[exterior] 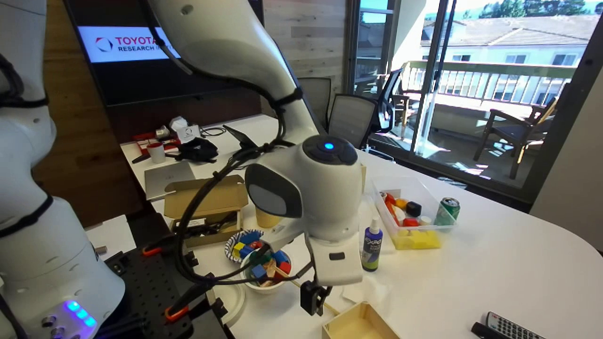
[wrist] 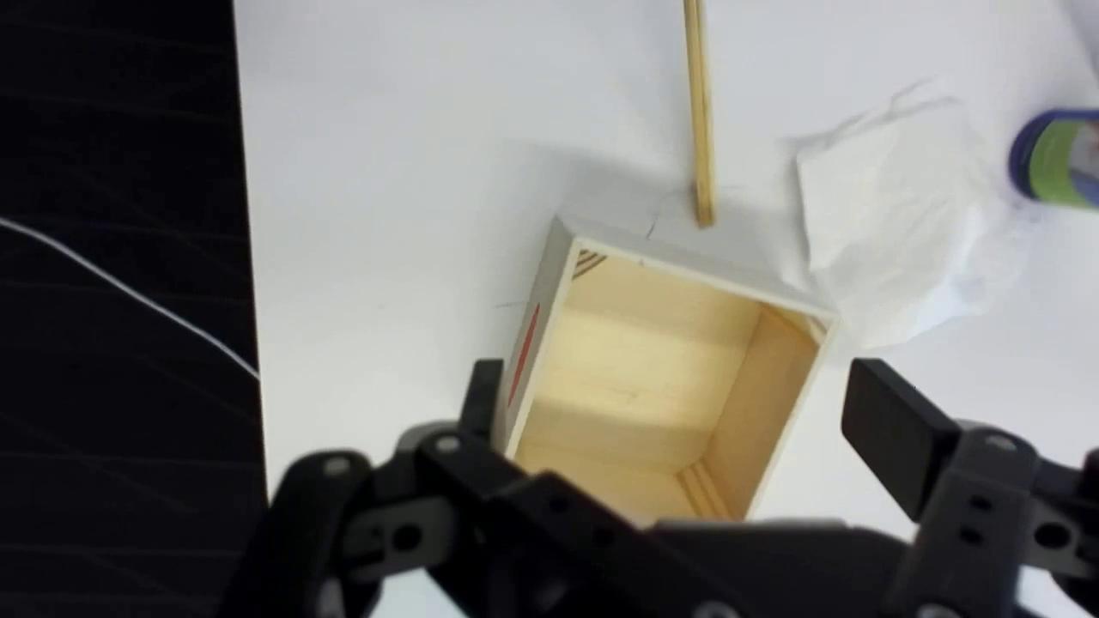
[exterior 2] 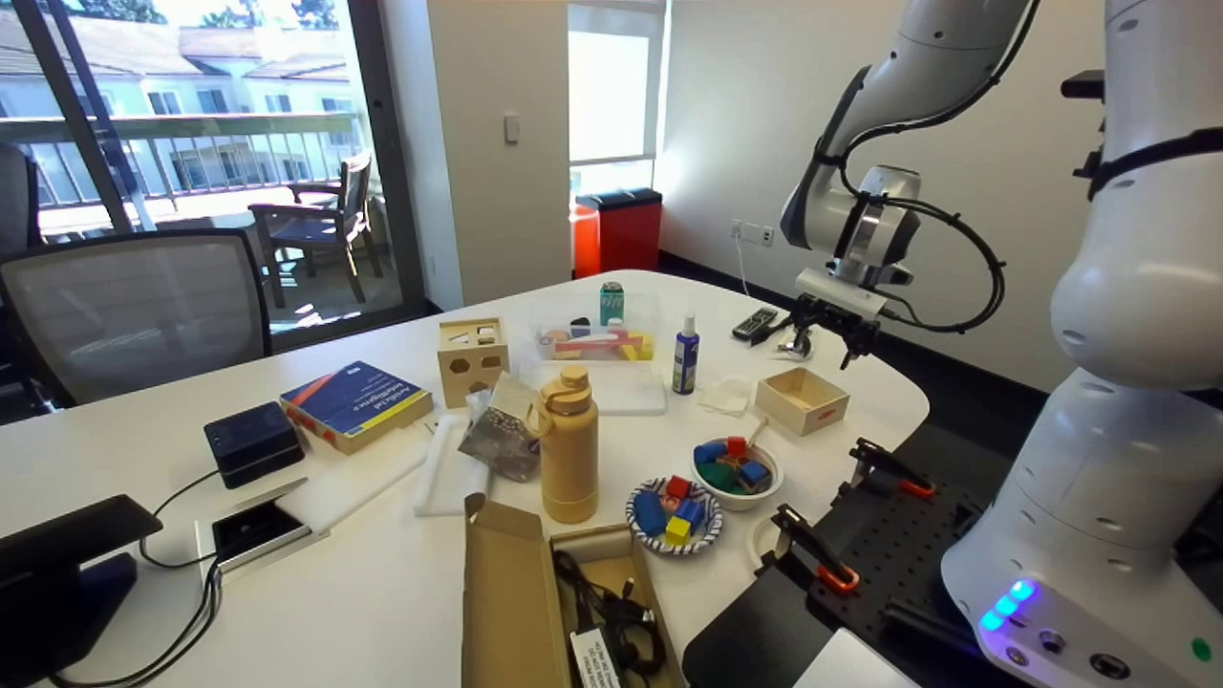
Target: Move the box to the right
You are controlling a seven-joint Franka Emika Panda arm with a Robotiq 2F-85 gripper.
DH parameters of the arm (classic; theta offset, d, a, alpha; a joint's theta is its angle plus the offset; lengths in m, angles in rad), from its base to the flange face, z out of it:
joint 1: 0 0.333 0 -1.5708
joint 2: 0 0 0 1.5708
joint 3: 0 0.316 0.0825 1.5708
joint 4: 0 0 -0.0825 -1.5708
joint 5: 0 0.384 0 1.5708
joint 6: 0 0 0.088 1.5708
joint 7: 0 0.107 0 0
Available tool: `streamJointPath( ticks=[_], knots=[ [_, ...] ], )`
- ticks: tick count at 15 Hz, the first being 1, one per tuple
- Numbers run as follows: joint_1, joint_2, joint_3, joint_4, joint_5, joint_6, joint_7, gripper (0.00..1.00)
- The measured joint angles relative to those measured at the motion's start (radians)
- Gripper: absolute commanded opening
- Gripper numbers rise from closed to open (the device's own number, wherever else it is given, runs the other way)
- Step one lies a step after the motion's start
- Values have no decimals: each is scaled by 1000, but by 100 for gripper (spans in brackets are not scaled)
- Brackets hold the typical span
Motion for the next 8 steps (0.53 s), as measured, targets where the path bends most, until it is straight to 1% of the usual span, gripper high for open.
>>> streamJointPath(
  ticks=[4,6,8],
  knots=[
    [75,-213,-12,-149,-248,0,6,100],
    [124,-313,-22,-208,-389,-4,34,100],
    [161,-411,-16,-251,-540,-24,77,100]
  ],
)
